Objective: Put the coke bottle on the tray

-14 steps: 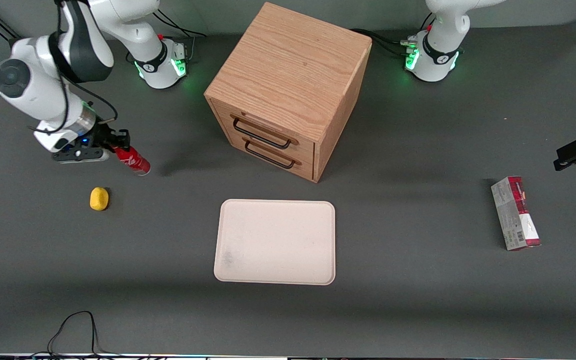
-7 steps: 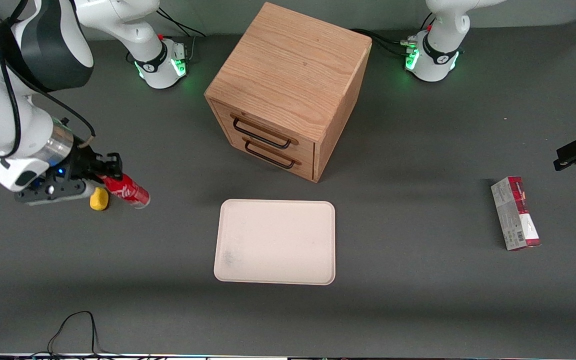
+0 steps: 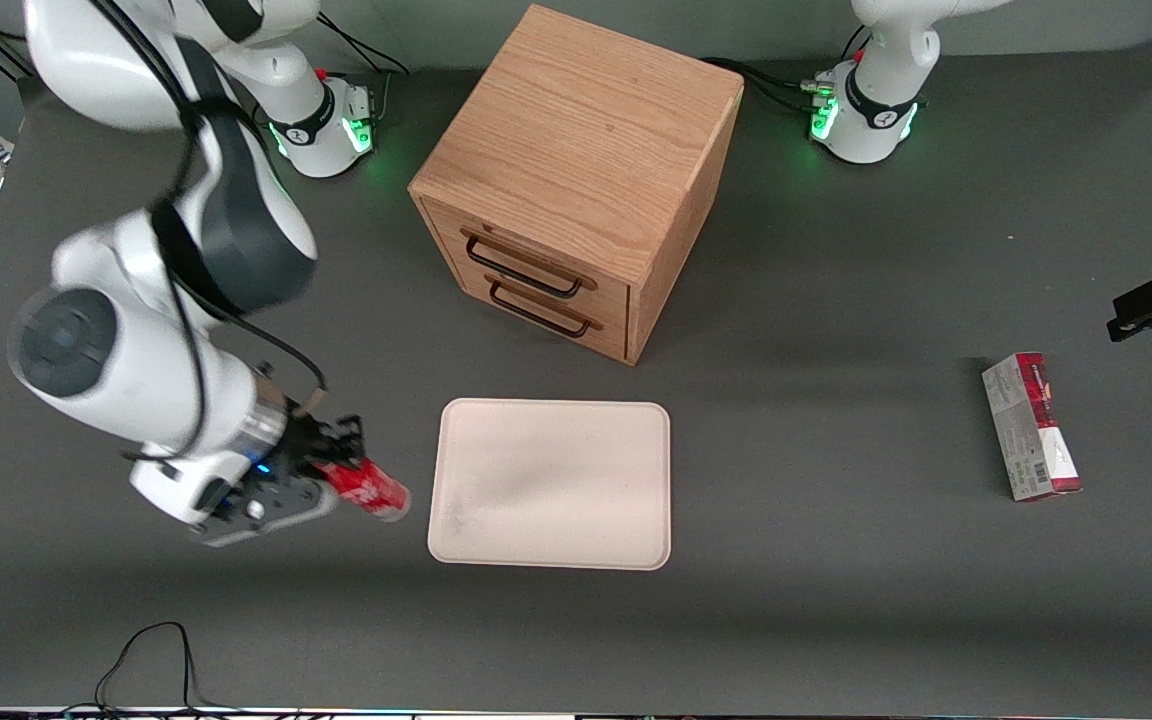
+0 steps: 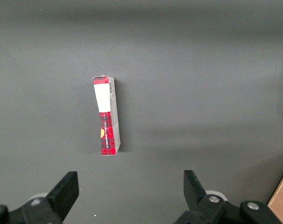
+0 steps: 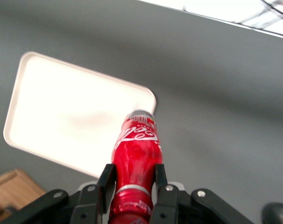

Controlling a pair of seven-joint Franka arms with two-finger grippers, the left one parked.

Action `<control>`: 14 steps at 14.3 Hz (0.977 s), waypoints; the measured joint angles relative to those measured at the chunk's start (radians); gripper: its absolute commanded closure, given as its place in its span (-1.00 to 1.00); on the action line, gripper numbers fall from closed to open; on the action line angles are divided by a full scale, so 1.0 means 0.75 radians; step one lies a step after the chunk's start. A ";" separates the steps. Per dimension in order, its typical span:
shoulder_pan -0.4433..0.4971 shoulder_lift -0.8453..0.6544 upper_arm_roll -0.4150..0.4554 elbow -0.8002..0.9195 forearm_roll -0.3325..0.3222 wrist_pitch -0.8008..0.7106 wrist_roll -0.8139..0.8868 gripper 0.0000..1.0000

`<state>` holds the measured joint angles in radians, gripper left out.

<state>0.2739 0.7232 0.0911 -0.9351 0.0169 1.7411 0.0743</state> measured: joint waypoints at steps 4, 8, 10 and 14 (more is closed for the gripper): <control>0.016 0.176 0.038 0.024 -0.023 0.163 0.007 1.00; 0.025 0.267 0.042 0.023 -0.063 0.216 0.023 0.91; 0.025 0.293 0.042 0.019 -0.063 0.230 0.035 0.35; 0.023 0.305 0.042 -0.026 -0.063 0.349 0.092 -1.00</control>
<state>0.2915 0.9518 0.1227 -0.9545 -0.0306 2.0030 0.1434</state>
